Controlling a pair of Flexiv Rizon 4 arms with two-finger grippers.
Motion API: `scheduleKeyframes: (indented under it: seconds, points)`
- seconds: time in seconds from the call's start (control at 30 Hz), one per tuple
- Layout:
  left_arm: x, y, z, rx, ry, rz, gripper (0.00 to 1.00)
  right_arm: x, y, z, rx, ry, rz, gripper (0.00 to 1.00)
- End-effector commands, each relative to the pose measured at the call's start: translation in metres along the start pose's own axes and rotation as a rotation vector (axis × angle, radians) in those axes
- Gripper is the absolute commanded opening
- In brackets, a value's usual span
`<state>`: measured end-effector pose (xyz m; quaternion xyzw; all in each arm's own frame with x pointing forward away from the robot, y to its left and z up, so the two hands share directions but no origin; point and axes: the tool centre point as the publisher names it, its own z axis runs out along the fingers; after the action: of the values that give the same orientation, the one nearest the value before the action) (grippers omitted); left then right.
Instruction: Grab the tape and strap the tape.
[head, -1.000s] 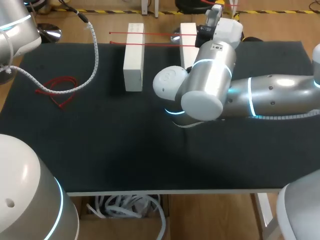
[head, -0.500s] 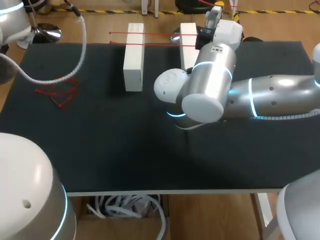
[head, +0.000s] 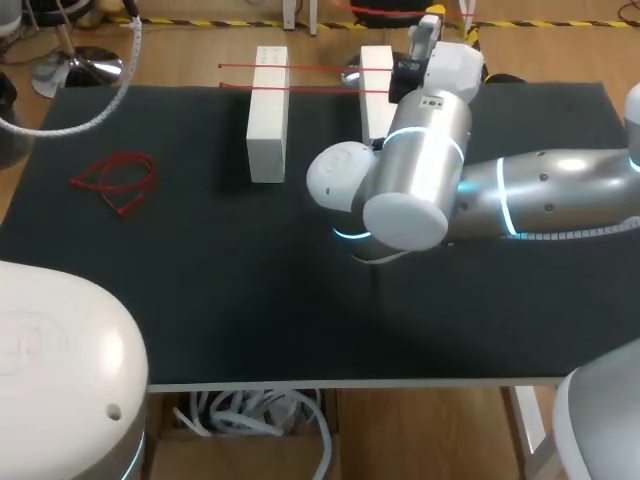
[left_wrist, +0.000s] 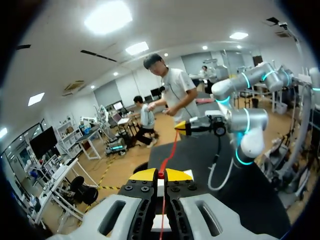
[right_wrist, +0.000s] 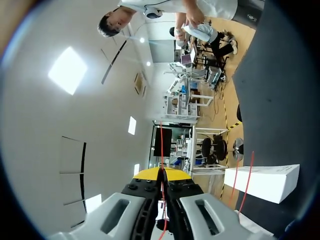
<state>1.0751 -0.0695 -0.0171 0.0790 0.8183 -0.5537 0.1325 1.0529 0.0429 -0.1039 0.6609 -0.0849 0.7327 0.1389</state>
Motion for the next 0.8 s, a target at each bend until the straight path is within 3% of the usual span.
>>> scheduleKeyframes:
  seconds: [0.03,0.2,0.37,0.43,0.7,0.8]
  points:
    - [-0.005,0.000,0.002,-0.204,0.080,0.016,0.00,0.002,0.002,-0.001,0.010,-0.004,-0.008,0.00]
    - [-0.001,0.001,0.003,-0.374,0.130,0.098,0.00,0.002,0.001,-0.003,0.018,-0.002,-0.019,0.00]
    - [0.005,0.006,0.006,-0.508,0.188,0.099,0.00,0.001,0.001,-0.004,0.025,-0.002,-0.024,0.00]
    - [0.007,0.009,0.007,-0.506,0.199,0.051,0.00,0.001,0.001,-0.004,0.026,-0.001,-0.029,0.00]
    - [0.010,0.019,0.007,-0.582,0.250,0.036,0.00,0.001,-0.002,-0.006,0.033,0.004,-0.040,0.00]
    - [0.011,0.020,0.008,-0.533,0.221,0.010,0.00,0.000,-0.003,-0.007,0.037,0.005,-0.042,0.00]
